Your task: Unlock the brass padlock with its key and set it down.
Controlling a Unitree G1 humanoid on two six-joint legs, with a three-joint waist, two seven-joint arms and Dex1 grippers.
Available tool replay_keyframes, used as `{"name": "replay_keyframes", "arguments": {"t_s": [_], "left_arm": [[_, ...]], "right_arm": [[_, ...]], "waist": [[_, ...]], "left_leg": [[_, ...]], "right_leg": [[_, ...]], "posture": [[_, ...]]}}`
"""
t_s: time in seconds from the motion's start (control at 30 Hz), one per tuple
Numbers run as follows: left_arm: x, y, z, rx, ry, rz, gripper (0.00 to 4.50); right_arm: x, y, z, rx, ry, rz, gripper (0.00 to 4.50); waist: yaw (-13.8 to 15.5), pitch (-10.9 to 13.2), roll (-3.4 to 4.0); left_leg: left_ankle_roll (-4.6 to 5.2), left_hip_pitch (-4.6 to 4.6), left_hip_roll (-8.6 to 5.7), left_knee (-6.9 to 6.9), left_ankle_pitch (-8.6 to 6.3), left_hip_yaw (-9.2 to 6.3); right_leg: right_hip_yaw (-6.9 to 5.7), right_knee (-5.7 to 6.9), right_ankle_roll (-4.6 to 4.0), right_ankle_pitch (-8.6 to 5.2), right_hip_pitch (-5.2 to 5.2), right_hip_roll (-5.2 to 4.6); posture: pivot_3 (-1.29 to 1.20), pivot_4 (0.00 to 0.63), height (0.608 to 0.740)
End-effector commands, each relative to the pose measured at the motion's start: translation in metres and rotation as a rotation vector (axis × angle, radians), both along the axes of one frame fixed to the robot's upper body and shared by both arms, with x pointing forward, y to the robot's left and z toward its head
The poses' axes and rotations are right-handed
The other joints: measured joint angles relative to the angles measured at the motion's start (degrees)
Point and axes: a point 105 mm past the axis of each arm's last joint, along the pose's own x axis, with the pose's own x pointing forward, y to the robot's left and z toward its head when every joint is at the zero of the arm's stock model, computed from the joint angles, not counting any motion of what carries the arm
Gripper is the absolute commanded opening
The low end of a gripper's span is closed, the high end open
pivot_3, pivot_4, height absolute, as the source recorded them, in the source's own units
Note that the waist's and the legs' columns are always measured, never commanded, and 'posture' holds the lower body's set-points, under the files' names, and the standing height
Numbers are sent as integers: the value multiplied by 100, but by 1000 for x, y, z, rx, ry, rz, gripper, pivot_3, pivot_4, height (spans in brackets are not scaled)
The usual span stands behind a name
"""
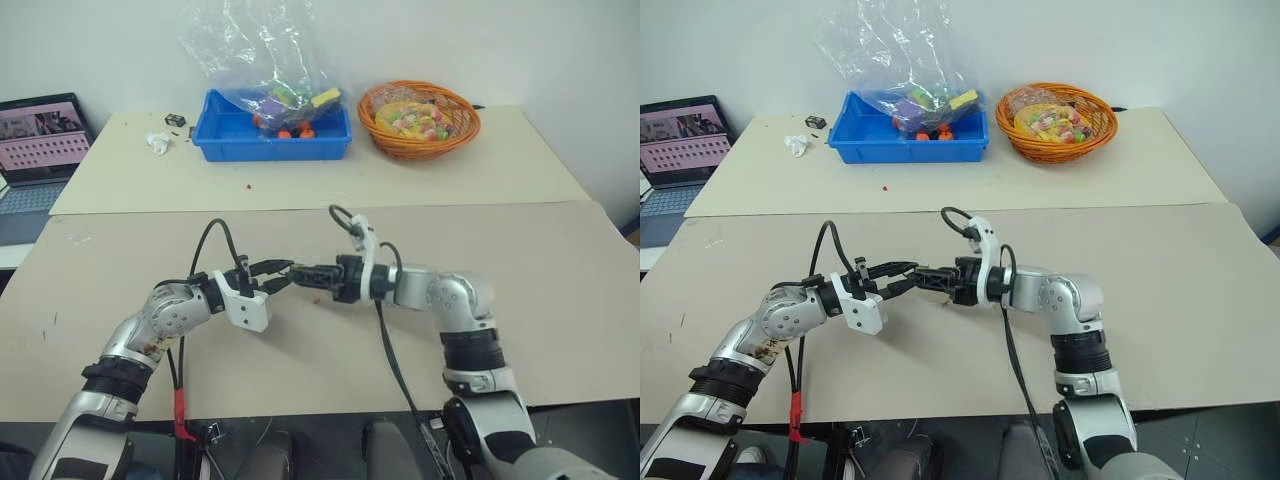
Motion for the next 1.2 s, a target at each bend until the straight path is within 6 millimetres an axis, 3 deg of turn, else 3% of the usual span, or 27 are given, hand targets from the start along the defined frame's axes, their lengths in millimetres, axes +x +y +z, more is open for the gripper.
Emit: {"name": "replay_keyframes", "arguments": {"t_s": [0.03, 0.67, 0.77, 1.0, 1.2], "left_arm": [[0, -2, 17, -31, -52, -21, 819], [1, -1, 17, -31, -52, -21, 819], [1, -1, 17, -30, -52, -22, 819], [0, -1, 18, -31, -53, -24, 819], [1, -1, 18, -31, -54, -25, 819]], "right_arm": [[4, 1, 13, 40, -46, -12, 3265], [-2, 1, 10, 44, -36, 8, 3265], [-2, 1, 10, 45, -35, 9, 2565], [-4, 2, 12, 55, -36, 12, 214], [-5, 3, 13, 62, -38, 18, 155]], "waist": [[1, 0, 0], [-1, 0, 0], [-2, 0, 0], [-6, 0, 0], [-1, 0, 0]], "left_leg": [[0, 0, 0, 0, 0, 0], [0, 0, 0, 1, 0, 0], [0, 0, 0, 2, 0, 0], [0, 0, 1, 1, 0, 1], [0, 0, 0, 3, 0, 1]], "right_leg": [[0, 0, 0, 0, 0, 0], [0, 2, 0, 0, 0, 0], [0, 2, 0, 0, 0, 0], [1, 3, 0, 0, -1, 0], [1, 3, 0, 0, 0, 0]], "posture": [[0, 150, 740], [0, 150, 740], [0, 150, 740], [0, 150, 740], [0, 150, 740]]}}
